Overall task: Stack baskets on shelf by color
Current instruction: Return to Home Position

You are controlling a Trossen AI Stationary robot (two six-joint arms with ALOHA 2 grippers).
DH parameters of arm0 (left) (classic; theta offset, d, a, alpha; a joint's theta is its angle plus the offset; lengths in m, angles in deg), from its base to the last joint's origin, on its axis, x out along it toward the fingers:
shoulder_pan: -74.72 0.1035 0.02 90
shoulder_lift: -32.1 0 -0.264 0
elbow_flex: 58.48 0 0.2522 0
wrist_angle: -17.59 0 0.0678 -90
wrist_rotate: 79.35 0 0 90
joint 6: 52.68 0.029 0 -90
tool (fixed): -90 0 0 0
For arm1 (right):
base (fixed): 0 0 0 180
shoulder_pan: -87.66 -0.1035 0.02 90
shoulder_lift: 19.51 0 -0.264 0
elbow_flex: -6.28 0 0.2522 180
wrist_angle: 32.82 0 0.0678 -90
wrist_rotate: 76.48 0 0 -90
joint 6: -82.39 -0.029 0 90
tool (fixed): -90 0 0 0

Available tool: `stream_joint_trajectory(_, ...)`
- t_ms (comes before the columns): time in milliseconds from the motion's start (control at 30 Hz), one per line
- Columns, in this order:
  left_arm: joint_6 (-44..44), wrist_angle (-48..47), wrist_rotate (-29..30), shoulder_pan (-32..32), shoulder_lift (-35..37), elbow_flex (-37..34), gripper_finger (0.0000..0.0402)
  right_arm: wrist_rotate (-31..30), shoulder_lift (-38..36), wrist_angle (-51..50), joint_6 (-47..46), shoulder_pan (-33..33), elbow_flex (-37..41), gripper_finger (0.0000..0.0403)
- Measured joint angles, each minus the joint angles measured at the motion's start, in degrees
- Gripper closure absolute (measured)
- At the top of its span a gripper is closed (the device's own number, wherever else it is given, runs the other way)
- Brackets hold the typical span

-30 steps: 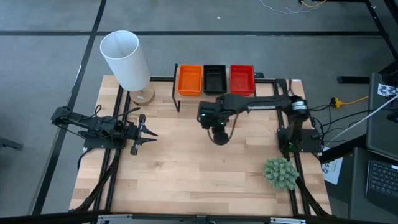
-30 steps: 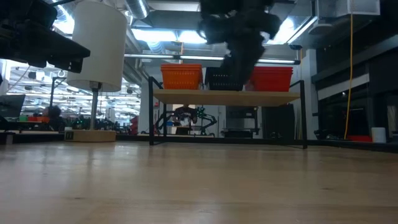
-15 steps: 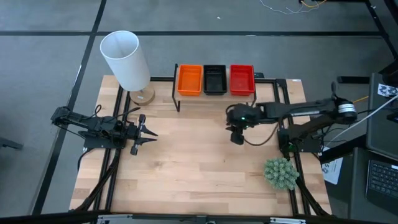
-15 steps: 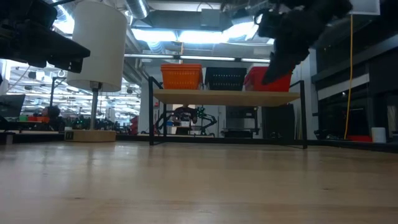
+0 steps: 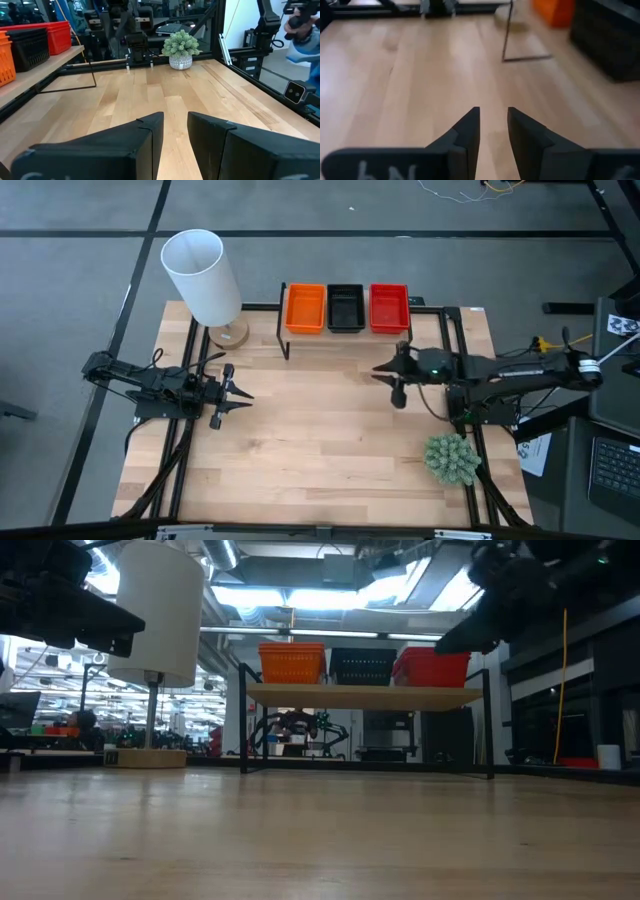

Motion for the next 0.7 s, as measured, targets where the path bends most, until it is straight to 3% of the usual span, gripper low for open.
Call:
stream_joint_trajectory(367, 0.0, 0.0, 0.0, 0.0, 0.0, 0.0, 0.0321, -4.7, -21.7, 4.5, -2.1, 0.0, 16.0, 0.0305)
stream_joint_trajectory(700, 0.0, 0.0, 0.0, 0.0, 0.0, 0.0, 0.0321, -2.6, -37.4, 8.2, -5.2, 0.0, 24.1, 0.0305)
